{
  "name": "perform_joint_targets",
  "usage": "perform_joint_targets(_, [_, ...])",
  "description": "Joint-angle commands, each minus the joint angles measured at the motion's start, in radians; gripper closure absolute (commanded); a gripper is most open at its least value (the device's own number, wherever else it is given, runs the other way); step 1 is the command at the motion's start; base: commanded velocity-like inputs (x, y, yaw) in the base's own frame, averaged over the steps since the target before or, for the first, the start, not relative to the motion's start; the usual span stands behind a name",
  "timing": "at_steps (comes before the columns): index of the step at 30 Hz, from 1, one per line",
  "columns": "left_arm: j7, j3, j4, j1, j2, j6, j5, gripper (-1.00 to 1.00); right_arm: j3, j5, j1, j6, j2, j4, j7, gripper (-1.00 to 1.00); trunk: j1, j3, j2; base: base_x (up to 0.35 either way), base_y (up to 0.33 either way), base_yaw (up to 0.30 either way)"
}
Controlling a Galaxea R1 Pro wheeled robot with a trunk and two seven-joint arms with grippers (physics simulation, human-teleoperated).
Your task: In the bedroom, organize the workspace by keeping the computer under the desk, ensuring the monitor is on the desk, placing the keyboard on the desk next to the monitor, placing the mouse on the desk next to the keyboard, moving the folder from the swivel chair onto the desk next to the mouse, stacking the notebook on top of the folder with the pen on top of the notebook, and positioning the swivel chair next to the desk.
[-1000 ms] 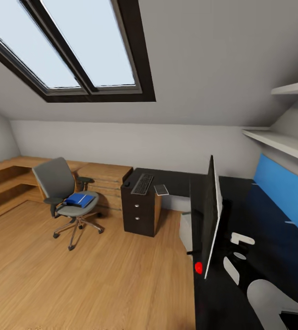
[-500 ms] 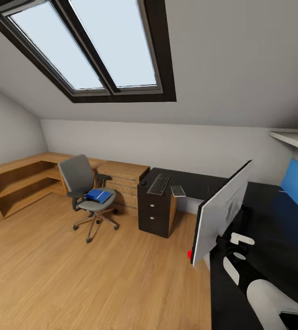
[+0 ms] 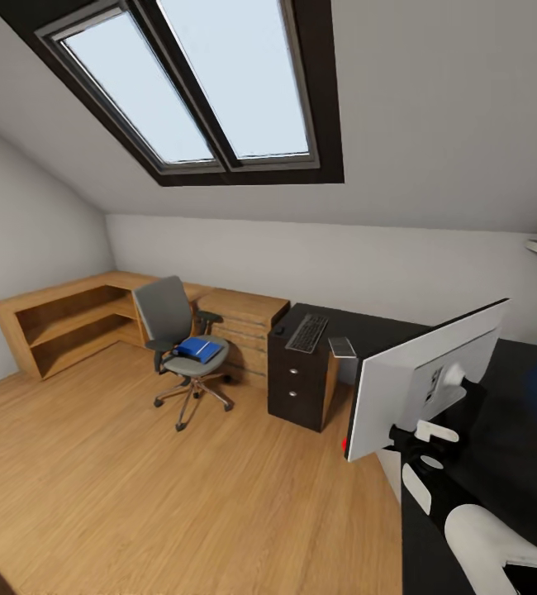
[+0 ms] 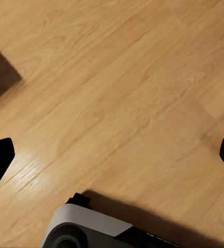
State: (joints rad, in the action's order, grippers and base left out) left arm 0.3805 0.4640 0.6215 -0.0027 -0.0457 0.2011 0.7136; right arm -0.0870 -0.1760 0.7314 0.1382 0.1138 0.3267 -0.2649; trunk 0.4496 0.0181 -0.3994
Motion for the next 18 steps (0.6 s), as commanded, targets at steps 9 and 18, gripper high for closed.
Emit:
perform_joint_targets(9, [0.006,0.008,0.001,0.0,-0.002,0.007,0.01,-1.0,0.0,-0.011,0.0,0.006,0.001,0.0,0.001,-1.0,0.0,0.0,-0.001,0.0,0.0,-0.031])
perform_joint_targets(18, [0.004,0.008,0.001,0.0,-0.003,0.007,0.009,-1.0,0.0,-0.011,0.0,0.006,0.001,0.0,0.001,-1.0,0.0,0.0,-0.001,0.0,0.0,-0.228])
